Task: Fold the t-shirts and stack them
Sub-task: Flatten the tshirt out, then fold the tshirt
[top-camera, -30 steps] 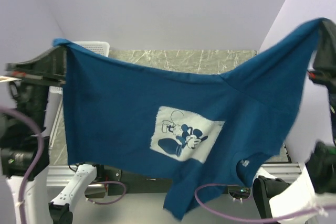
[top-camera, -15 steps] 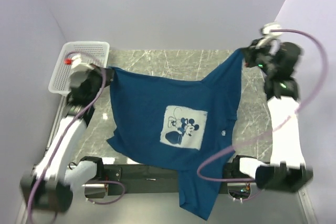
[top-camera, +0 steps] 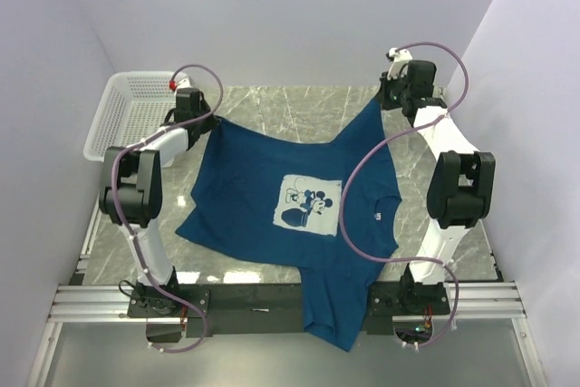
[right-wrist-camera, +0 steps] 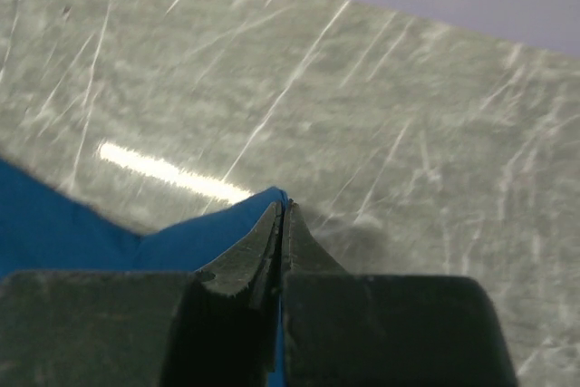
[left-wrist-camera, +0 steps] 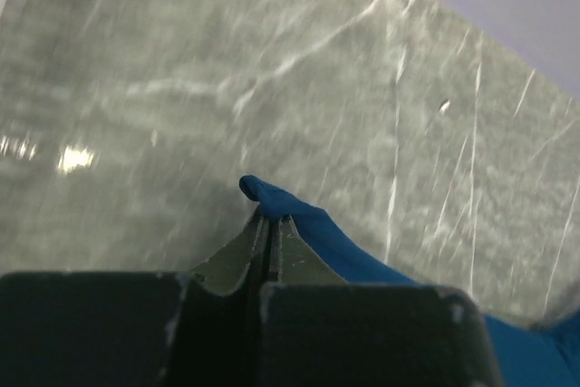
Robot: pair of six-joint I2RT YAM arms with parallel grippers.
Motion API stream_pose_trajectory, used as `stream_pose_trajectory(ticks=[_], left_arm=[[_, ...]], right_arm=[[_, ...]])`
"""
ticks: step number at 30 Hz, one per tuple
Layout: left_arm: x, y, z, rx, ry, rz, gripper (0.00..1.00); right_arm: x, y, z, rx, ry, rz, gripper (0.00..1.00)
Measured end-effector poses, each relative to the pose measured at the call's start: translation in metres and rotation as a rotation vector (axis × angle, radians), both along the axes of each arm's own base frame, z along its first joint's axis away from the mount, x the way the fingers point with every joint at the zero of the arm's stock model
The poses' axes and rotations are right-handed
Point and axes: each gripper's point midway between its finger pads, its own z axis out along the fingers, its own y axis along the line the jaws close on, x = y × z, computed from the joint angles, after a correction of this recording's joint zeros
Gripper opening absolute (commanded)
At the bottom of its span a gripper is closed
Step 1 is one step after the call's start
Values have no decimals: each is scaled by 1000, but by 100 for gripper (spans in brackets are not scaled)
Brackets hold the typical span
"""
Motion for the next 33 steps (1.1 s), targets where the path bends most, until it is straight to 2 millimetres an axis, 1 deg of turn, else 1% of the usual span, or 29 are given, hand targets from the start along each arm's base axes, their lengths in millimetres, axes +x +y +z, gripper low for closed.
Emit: stream_pose_trajectory(ticks=[3,5,7,10,15,19,23,28,30,33], left_arm=[[21,-1,6,13,-23,-7,0],[32,-2,12,19,-39,-11,0],[43,-3,20,23,-61,-12,0],[56,-4,30,27,-89,-12,0],[69,-5,39,33,-109,-16,0],[70,-5,37,40,-106,-21,0],[68,-4,35,49,-109,-31,0],[51,3,20,59,-74,-35,0],[45,6,15,59,-63,-37,0],[34,10,13,60,-54,-46,0]], right_arm=[[9,-5,14,-12,-40,-25,0],[16,-7,27,-14,-83,-38,0],[19,-9,34,-15,-109,-53,0],[20,-10,37,-13,-116,-66,0],[20,-11,40,-8,-122,-72,0],[14,-10,51,-5,-144,-72,0],[-4,-9,65,4,-167,-66,0],[-26,-7,84,13,-211,-57,0],[-33,-7,84,15,-215,-53,0],[-47,-6,77,20,-205,-44,0]])
